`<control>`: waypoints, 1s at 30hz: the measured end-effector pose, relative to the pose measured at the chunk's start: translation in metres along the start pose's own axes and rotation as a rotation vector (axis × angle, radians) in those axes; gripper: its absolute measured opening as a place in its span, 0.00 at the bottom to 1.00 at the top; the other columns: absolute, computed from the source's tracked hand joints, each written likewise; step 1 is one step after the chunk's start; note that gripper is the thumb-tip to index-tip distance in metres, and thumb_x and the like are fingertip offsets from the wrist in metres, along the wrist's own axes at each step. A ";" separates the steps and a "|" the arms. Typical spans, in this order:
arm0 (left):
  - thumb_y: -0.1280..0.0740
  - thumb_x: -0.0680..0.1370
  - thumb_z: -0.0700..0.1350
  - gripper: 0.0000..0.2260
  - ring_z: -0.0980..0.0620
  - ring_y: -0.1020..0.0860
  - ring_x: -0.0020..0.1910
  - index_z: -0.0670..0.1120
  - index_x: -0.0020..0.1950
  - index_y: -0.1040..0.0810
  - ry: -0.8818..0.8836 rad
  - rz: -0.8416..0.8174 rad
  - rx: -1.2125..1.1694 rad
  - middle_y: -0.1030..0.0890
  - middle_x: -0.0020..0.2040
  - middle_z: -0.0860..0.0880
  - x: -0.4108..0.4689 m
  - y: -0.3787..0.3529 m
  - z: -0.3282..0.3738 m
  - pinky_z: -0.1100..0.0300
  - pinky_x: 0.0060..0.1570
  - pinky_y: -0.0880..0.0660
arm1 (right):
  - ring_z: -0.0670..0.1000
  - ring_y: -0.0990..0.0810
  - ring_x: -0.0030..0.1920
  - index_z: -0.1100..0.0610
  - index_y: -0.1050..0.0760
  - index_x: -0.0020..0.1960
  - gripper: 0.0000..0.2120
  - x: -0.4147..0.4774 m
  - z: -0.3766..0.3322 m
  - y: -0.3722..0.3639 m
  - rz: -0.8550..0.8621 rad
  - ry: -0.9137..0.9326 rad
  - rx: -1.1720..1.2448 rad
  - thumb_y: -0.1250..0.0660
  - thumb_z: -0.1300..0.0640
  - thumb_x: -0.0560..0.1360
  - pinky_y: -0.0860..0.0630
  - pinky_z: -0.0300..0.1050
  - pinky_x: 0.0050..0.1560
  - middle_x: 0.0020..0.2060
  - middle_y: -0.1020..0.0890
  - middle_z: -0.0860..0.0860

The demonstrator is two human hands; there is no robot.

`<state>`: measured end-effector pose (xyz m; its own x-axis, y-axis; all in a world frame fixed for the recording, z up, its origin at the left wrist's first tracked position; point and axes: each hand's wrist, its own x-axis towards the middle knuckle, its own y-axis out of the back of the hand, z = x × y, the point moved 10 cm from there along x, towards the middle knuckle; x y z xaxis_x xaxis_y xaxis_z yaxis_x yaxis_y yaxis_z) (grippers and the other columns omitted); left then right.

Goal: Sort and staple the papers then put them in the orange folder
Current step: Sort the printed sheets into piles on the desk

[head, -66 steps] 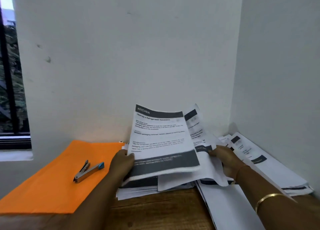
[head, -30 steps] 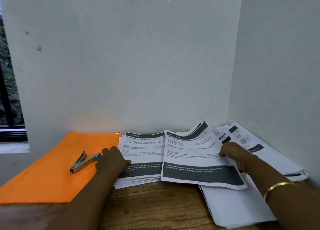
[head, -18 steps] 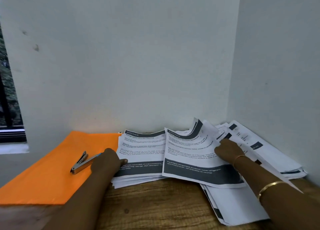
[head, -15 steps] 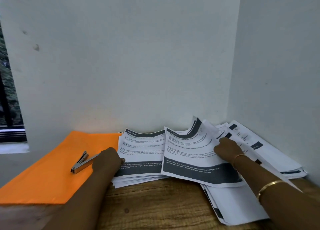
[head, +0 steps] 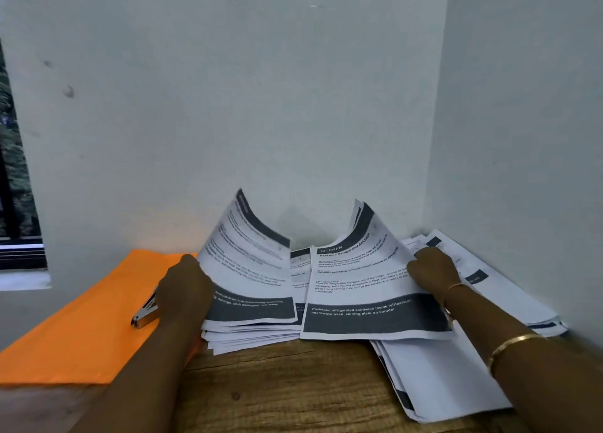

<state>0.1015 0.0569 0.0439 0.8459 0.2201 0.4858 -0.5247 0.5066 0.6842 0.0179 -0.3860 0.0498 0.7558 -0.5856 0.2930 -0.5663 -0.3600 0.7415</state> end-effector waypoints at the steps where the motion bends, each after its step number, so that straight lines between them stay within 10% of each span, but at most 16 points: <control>1: 0.43 0.78 0.37 0.05 0.37 0.25 0.46 0.37 0.49 0.30 0.029 0.032 -0.017 0.24 0.49 0.36 0.000 0.006 -0.002 0.53 0.37 0.35 | 0.51 0.30 0.35 0.59 0.34 0.33 0.11 0.000 -0.001 0.003 0.013 0.007 0.001 0.40 0.65 0.74 0.39 0.40 0.29 0.32 0.30 0.51; 10: 0.42 0.78 0.37 0.10 0.35 0.26 0.52 0.33 0.56 0.28 0.277 -0.005 -0.402 0.25 0.55 0.34 0.005 0.001 -0.027 0.54 0.42 0.35 | 0.54 0.29 0.37 0.58 0.35 0.29 0.15 -0.007 -0.010 0.007 0.024 0.018 0.089 0.40 0.68 0.73 0.40 0.39 0.29 0.30 0.30 0.51; 17: 0.43 0.80 0.40 0.15 0.49 0.35 0.31 0.42 0.32 0.34 0.116 -0.217 -0.379 0.32 0.33 0.44 -0.012 -0.026 0.020 0.57 0.29 0.43 | 0.47 0.33 0.30 0.56 0.33 0.33 0.14 -0.020 -0.023 -0.026 -0.151 -0.084 0.427 0.38 0.65 0.76 0.33 0.41 0.31 0.31 0.30 0.51; 22: 0.40 0.80 0.41 0.13 0.45 0.27 0.50 0.39 0.63 0.28 0.121 -0.386 -0.564 0.24 0.59 0.40 -0.036 -0.041 0.051 0.58 0.43 0.33 | 0.49 0.30 0.35 0.59 0.32 0.33 0.14 -0.025 -0.038 -0.036 -0.189 -0.093 0.632 0.37 0.66 0.76 0.33 0.40 0.35 0.33 0.29 0.52; 27: 0.34 0.77 0.38 0.16 0.45 0.26 0.58 0.49 0.63 0.28 0.044 -0.569 -0.746 0.24 0.62 0.47 -0.056 -0.060 0.075 0.51 0.60 0.28 | 0.50 0.26 0.34 0.59 0.29 0.35 0.12 -0.035 -0.048 -0.045 -0.278 -0.117 0.722 0.38 0.66 0.77 0.25 0.36 0.27 0.35 0.23 0.57; 30: 0.35 0.77 0.38 0.17 0.49 0.28 0.55 0.48 0.65 0.30 -0.019 -0.559 -0.697 0.25 0.58 0.50 -0.059 -0.058 0.082 0.57 0.55 0.30 | 0.59 0.23 0.54 0.63 0.24 0.55 0.14 -0.036 -0.050 -0.042 -0.271 -0.130 0.766 0.43 0.54 0.82 0.25 0.48 0.55 0.57 0.22 0.62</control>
<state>0.0740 -0.0542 0.0202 0.9556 -0.2222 0.1936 0.1470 0.9287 0.3403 0.0305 -0.3138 0.0381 0.8809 -0.4699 0.0563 -0.4728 -0.8692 0.1449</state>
